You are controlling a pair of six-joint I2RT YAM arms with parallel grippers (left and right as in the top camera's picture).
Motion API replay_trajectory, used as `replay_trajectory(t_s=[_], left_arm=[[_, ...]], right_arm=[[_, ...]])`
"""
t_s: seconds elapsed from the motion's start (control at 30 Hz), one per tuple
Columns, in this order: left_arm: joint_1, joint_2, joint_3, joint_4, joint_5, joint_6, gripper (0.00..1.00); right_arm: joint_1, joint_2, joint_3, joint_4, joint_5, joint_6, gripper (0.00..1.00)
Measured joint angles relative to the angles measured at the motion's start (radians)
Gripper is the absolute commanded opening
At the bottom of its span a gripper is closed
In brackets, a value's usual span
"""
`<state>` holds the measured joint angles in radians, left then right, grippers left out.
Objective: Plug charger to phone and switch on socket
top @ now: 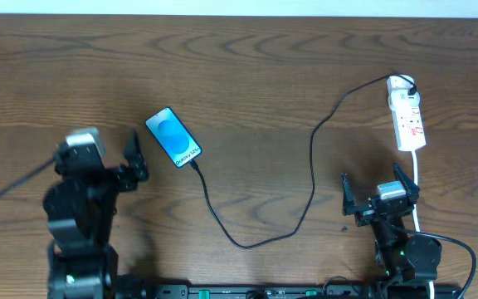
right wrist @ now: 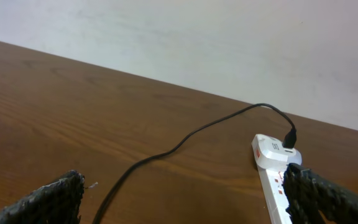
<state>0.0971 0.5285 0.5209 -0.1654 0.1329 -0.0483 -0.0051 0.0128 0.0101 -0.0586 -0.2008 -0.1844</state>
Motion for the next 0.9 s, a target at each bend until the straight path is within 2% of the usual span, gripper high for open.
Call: replay_trajectory(t_s=[0.2, 0.43, 0.7, 0.9], left_arm=[[-0.004, -0.155, -0.217, 0.113, 0.003, 0.06, 0.94], [-0.026, -0.3, -0.389, 0.134, -0.018, 0.08, 0.94], [-0.066, -0.451, -0.494, 0.139, -0.082, 0.083, 0.94], [-0.068, -0.517, -0.5, 0.133, -0.091, 0.083, 0.94]], right_arm=[[0.0, 0.0, 0.0, 0.001, 0.0, 0.0, 0.99], [0.0, 0.0, 0.0, 0.0, 0.0, 0.0, 0.99], [0.0, 0.0, 0.0, 0.0, 0.0, 0.0, 0.99], [0.0, 0.0, 0.0, 0.001, 0.0, 0.0, 0.99]])
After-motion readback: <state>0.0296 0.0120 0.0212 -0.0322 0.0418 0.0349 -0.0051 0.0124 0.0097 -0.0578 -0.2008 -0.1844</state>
